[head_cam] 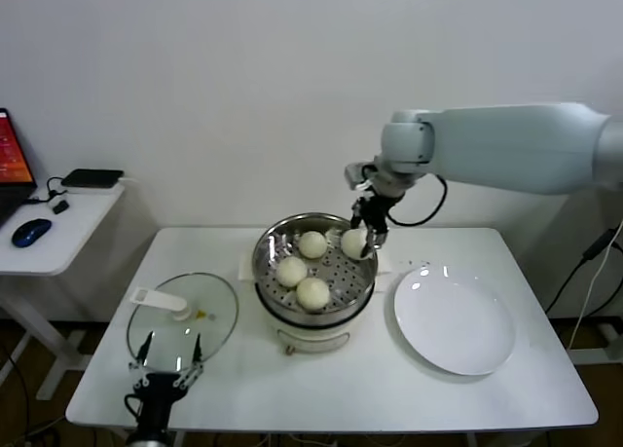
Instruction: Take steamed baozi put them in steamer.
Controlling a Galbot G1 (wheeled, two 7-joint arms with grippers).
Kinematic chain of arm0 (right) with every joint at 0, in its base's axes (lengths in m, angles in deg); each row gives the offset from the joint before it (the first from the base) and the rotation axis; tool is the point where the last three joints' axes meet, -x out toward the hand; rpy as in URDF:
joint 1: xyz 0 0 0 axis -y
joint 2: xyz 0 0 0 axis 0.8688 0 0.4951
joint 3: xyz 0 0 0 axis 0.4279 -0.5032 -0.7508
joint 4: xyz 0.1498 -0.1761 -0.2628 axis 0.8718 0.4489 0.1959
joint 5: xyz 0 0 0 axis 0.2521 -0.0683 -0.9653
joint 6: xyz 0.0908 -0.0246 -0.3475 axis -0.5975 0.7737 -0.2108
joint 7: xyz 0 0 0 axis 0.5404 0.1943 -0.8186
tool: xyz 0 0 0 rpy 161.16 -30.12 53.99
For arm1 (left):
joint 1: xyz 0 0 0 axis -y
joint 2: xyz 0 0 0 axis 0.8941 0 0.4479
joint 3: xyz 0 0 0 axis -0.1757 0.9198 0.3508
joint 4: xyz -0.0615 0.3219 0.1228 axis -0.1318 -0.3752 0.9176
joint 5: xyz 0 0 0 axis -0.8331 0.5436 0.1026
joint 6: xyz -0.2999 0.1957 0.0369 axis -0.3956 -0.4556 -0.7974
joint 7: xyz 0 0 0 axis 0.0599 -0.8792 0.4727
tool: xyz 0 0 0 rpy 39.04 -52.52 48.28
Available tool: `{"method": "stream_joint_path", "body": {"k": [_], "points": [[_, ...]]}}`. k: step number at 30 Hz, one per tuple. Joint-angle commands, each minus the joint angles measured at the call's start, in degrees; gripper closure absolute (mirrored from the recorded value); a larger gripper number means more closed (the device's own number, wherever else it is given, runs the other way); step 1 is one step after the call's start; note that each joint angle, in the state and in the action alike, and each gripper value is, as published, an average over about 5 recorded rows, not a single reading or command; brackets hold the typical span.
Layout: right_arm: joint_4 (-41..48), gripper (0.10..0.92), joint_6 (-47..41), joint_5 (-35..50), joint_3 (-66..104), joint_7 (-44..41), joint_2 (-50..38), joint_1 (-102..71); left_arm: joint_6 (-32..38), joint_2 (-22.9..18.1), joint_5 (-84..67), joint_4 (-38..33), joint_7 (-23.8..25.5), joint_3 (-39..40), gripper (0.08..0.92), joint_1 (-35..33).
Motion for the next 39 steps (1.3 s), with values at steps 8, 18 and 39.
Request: {"method": "stream_joint_path", "body": {"k": [8, 18, 39], "points": [[11.4, 0.358, -0.1, -8.6, 4.6, 1.2, 6.5, -15.3, 0.3, 0.4, -0.1, 1.4, -0.2, -0.4, 0.177, 0.5], [11.5, 0.355, 0.1, -9.1, 4.9, 0.9, 6.8, -15.4, 0.4, 0.8, -0.5, 1.4, -0.2, -0.5, 0.177, 0.6], [-5.2, 0.202, 2.3, 5.7, 8.4, 7.8, -16.0, 1.4, 0.5, 0.7, -0.4, -0.5, -0.3, -0.6, 0.177, -0.3]]}}
